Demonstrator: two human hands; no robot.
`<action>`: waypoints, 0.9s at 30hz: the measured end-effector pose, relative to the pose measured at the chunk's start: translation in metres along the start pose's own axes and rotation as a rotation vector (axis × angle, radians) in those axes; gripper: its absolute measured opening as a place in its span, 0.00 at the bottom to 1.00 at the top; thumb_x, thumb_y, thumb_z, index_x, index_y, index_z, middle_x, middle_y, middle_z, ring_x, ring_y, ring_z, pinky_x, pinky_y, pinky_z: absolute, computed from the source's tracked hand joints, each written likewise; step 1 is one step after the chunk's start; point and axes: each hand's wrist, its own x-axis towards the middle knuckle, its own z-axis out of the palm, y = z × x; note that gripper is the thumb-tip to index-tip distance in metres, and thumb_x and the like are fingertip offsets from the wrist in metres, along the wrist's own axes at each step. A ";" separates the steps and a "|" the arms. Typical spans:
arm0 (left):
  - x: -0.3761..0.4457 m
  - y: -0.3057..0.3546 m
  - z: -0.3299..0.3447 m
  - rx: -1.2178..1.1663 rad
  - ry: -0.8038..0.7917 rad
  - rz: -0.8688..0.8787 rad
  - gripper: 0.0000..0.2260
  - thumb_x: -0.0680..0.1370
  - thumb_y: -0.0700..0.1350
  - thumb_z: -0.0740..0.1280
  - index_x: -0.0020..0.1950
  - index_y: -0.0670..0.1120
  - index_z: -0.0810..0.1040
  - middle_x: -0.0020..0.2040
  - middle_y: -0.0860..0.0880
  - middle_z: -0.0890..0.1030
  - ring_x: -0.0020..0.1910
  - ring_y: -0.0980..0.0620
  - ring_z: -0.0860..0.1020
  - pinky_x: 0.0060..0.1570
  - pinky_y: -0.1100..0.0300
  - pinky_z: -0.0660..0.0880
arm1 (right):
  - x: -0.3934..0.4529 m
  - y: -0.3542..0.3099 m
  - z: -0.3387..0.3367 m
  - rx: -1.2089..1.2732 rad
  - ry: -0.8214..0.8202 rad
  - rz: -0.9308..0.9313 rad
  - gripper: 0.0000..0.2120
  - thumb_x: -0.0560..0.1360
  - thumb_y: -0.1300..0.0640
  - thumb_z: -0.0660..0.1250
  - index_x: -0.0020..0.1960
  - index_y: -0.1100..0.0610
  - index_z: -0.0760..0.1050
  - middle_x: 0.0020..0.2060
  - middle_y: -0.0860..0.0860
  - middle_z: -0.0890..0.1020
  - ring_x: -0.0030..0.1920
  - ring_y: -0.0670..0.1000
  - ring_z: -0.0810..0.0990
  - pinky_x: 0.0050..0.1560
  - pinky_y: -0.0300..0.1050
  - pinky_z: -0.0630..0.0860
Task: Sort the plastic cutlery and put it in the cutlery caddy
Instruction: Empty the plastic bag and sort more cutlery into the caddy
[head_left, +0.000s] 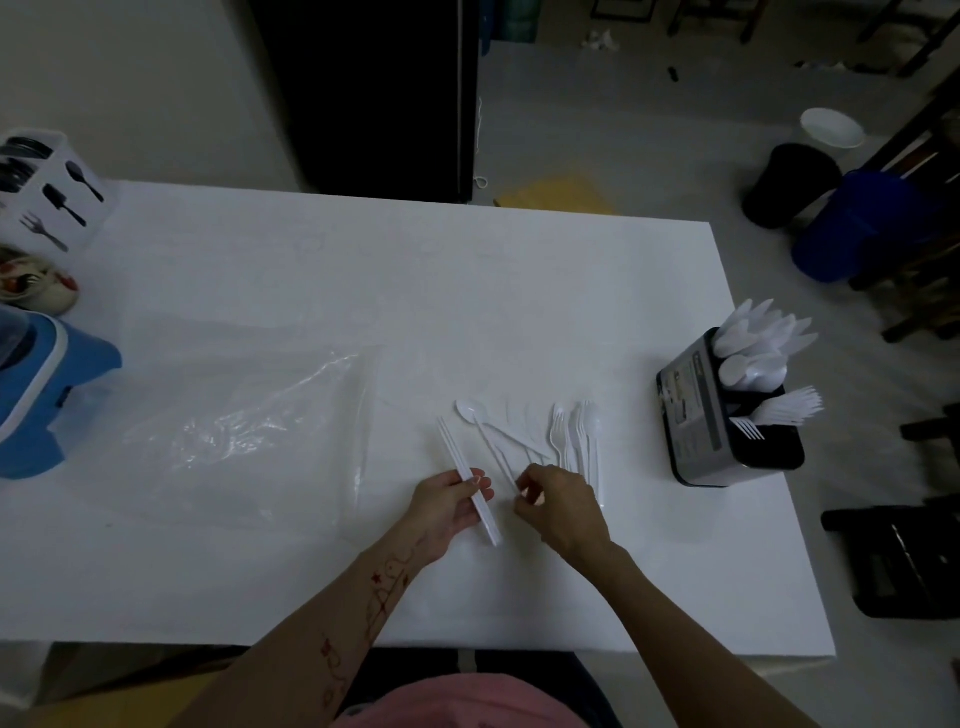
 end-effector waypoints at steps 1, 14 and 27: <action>-0.001 0.000 0.001 -0.008 -0.007 0.000 0.09 0.78 0.33 0.65 0.58 0.36 0.76 0.52 0.39 0.81 0.52 0.42 0.80 0.50 0.51 0.79 | 0.001 -0.002 0.003 -0.008 0.026 -0.036 0.08 0.74 0.56 0.70 0.53 0.56 0.81 0.44 0.50 0.83 0.41 0.49 0.80 0.44 0.42 0.79; 0.001 0.003 0.002 -0.181 0.053 0.028 0.10 0.80 0.34 0.61 0.60 0.35 0.73 0.47 0.41 0.79 0.45 0.46 0.79 0.42 0.54 0.81 | 0.007 -0.004 0.007 -0.025 0.122 0.153 0.09 0.77 0.49 0.67 0.48 0.56 0.79 0.44 0.49 0.79 0.43 0.50 0.79 0.42 0.42 0.73; 0.006 0.003 0.000 -0.158 0.015 -0.024 0.10 0.80 0.33 0.60 0.61 0.36 0.72 0.47 0.42 0.78 0.46 0.47 0.78 0.46 0.52 0.76 | 0.006 0.009 0.001 -0.005 -0.136 0.254 0.06 0.74 0.54 0.69 0.47 0.55 0.74 0.41 0.50 0.80 0.41 0.50 0.78 0.42 0.44 0.77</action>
